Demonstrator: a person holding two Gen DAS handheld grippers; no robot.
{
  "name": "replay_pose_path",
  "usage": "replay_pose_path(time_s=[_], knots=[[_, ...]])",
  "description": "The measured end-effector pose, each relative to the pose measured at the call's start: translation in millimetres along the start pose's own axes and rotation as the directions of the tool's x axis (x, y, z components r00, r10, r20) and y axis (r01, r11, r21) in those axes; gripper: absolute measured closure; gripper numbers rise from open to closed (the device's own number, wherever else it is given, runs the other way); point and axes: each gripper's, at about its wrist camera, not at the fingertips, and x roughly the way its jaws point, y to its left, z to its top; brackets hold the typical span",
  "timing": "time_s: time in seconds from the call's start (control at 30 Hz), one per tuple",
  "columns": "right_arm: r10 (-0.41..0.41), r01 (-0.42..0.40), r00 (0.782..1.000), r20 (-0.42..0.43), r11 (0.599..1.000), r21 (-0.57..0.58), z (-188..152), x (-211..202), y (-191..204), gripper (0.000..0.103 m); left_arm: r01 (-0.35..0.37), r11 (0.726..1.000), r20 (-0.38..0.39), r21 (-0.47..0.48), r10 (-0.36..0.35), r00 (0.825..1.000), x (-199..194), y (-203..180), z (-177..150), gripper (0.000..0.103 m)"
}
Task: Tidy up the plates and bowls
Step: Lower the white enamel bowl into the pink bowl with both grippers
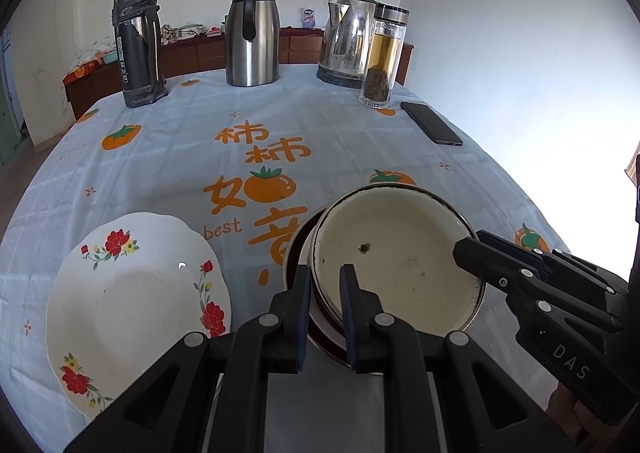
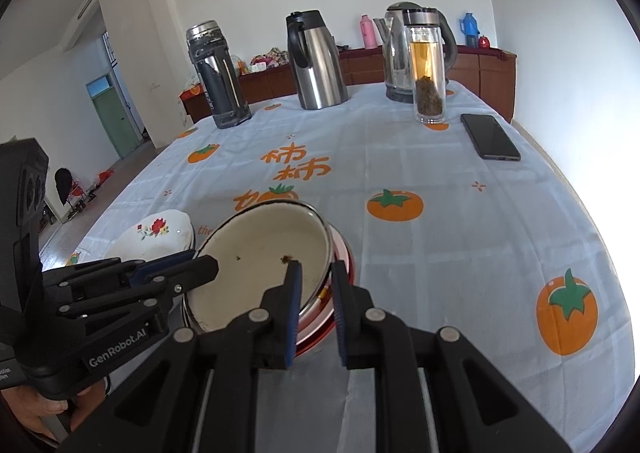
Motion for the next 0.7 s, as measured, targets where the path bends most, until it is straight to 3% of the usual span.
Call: replay_pose_path(time_s=[0.7], knots=[[-0.031,0.03,0.999,-0.023,0.998,-0.053,-3.2,3.9,6.8,0.086,-0.026,1.0,0.018,0.014,0.026,1.0,-4.5,-3.6,-3.0,0.087]])
